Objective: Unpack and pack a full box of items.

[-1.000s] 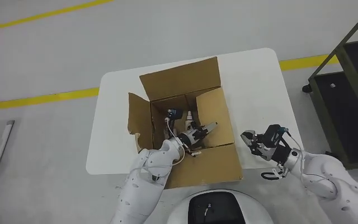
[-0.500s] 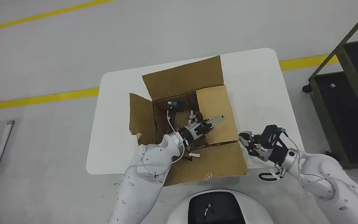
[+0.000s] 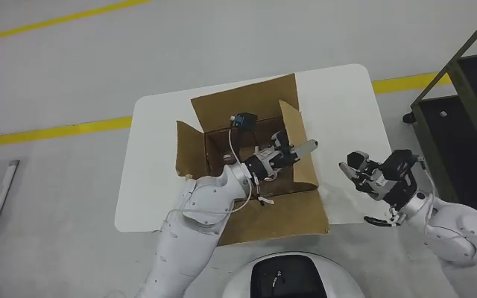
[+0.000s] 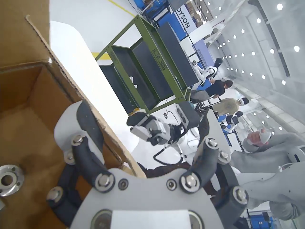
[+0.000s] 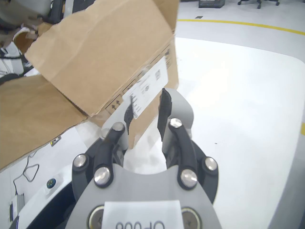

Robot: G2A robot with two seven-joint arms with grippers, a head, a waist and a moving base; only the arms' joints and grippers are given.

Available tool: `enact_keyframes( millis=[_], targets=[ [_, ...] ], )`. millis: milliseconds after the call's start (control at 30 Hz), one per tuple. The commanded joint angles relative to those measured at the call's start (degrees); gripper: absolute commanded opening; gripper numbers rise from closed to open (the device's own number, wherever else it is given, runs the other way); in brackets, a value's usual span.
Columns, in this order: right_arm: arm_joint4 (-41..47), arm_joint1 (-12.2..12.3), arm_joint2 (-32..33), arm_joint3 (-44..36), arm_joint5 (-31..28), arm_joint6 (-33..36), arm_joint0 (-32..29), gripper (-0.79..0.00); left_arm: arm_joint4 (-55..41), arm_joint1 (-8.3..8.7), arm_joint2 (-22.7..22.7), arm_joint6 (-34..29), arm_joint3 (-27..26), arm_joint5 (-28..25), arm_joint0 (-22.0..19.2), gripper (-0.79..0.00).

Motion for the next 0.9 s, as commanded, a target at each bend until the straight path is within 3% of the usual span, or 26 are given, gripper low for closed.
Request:
enact_keyframes(
  millis=[0,233,400,467,567,700,867],
  targets=[
    [7.09,0.06,2.75,0.06,0.98,1.37,-0.31,-0.231,0.43,-0.37,2.15,-0.63,1.44,-0.58,-1.23,0.000],
    [26.87,0.38,8.88,0.57,3.62,8.80,-0.19,-0.456,1.17,-1.94,8.79,-1.90,5.28,-2.91,-5.38,0.000],
    [31.57,0.69,10.42,1.81,4.88,13.59,1.38,-0.730,1.27,-2.94,11.85,-2.06,7.16,-4.46,-7.37,0.000],
    [33.47,0.80,10.35,2.05,4.99,15.63,2.39,-0.690,1.45,-3.25,12.75,-2.25,7.97,-4.90,-7.86,0.000],
    [34.83,1.06,9.73,1.99,4.56,19.61,4.49,-0.514,4.33,-3.49,14.31,-4.13,9.17,-5.00,-8.83,0.000],
    [36.29,1.41,8.16,2.79,4.34,24.87,7.77,-0.453,5.34,-3.69,14.95,-5.37,9.83,-5.21,-9.12,0.000],
    [38.06,1.57,5.68,4.10,4.95,28.17,10.93,-0.437,5.32,-3.86,14.78,-5.69,10.15,-5.26,-9.11,0.000]
  ],
)
